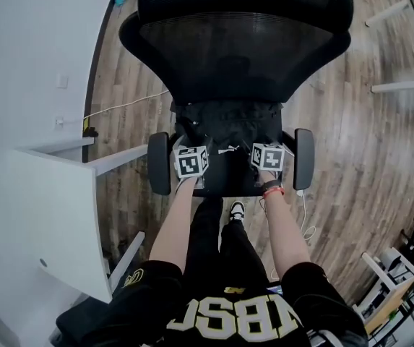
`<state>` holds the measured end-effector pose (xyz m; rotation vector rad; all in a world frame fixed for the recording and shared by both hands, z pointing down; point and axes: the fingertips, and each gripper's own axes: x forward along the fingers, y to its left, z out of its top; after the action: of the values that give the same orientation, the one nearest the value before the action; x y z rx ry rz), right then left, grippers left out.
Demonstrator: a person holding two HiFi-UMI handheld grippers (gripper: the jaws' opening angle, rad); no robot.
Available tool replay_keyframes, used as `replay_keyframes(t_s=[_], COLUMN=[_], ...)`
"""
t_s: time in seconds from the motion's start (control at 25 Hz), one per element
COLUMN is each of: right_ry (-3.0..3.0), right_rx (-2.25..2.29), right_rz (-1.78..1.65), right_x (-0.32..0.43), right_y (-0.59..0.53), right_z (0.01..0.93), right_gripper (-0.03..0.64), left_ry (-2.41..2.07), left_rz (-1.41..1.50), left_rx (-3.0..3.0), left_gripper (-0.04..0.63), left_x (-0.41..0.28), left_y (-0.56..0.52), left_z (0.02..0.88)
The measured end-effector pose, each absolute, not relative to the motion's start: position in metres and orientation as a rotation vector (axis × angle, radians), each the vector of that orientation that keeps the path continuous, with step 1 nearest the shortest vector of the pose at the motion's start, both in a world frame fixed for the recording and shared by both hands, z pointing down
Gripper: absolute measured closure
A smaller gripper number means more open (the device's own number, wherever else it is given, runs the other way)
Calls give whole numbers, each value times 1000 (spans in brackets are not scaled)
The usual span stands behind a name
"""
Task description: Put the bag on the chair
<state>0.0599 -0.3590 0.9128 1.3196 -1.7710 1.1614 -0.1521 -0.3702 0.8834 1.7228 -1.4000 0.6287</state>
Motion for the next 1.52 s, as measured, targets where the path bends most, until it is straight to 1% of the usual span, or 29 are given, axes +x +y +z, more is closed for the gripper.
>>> replay_keyframes(t_s=[0.24,0.44,0.68,0.88,1.04,1.16,1.28,1.36,1.48,1.52], right_ry=[-1890,-1974,-2074,-2169,-2253,-2294,-2342,-2374,-2416,-2428], right_rx=[1354,1418,1531,1595,1679,1725,1750,1767,1781,1786], right_rz=[1103,1019,835,693,573,439,332,281,217,201], right_x=[53,63,80,94,105,110,109,108,107,107], right_y=[-356,-355,-341,-326,-318,-306,-292,-282,-267,-263], right_z=[853,800,717,649,590,549,510,488,462,455], right_gripper=[230,232,267,279,312,348,386,445,512,547], left_ry=[-1436,-1479,-1575,-1650,-1716,-1755,-1818,-1863,-1913,-1927], left_rz=[567,492,357,212,146,89,68,56,48,41], left_rx=[1804,1868,1935,1988,2095,2171,2253,2297,2347,2358], left_gripper=[222,222,222,222,225,235,281,316,365,388], left_x=[-140,-131,-133,-129,-120,-113,-108,-105,-101,-100], left_y=[-362,-357,-336,-318,-305,-291,-274,-263,-246,-241], left_z=[825,769,696,629,574,532,492,470,446,439])
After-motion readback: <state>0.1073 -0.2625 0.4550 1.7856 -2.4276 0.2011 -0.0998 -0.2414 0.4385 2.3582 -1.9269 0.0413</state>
